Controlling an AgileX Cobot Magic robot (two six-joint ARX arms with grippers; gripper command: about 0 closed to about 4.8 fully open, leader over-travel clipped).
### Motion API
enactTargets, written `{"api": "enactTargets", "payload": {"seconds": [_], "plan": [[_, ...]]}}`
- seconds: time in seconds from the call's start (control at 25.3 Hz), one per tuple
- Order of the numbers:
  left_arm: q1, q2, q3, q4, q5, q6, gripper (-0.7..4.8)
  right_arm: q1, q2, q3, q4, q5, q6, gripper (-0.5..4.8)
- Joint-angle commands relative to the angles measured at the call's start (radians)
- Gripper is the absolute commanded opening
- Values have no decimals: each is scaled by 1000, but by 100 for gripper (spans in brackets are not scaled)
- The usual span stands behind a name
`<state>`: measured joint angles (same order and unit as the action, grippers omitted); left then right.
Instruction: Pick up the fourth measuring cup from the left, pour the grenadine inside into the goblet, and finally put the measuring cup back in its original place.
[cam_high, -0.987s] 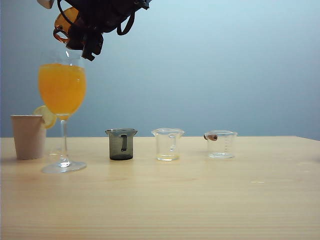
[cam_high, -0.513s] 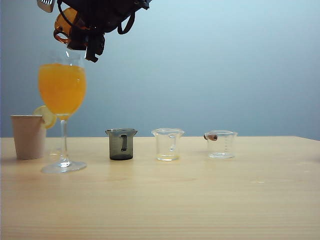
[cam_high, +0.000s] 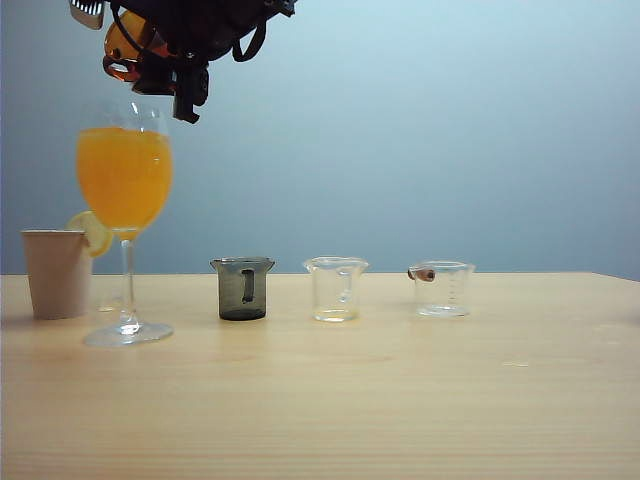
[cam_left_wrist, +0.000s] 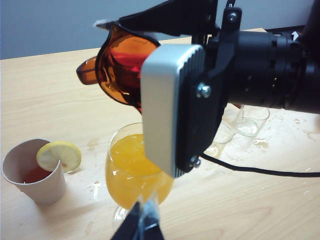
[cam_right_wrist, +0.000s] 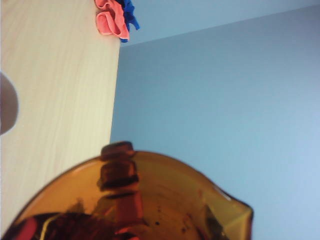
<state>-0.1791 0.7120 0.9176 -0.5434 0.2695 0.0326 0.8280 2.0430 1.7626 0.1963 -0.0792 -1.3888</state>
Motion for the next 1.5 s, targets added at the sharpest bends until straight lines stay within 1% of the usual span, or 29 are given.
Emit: {"api": "enactTargets", "payload": {"seconds": [0.04, 0.47, 0.99, 1.18, 1.5], "plan": [[1, -2, 3, 6, 4, 0, -4, 3, -11, 8, 42, -2, -5, 199], [1, -2, 3, 6, 4, 0, -4, 13, -11, 8, 41, -2, -52, 199], [1, -2, 3, 6, 4, 1, -4, 23, -11, 8, 41, 3, -61, 199], [1, -2, 3, 6, 4, 0, -4, 27, -11, 8, 44, 2, -102, 199], [1, -2, 3, 6, 4, 0, -4, 27, -11, 8, 48, 11, -105, 199]]}}
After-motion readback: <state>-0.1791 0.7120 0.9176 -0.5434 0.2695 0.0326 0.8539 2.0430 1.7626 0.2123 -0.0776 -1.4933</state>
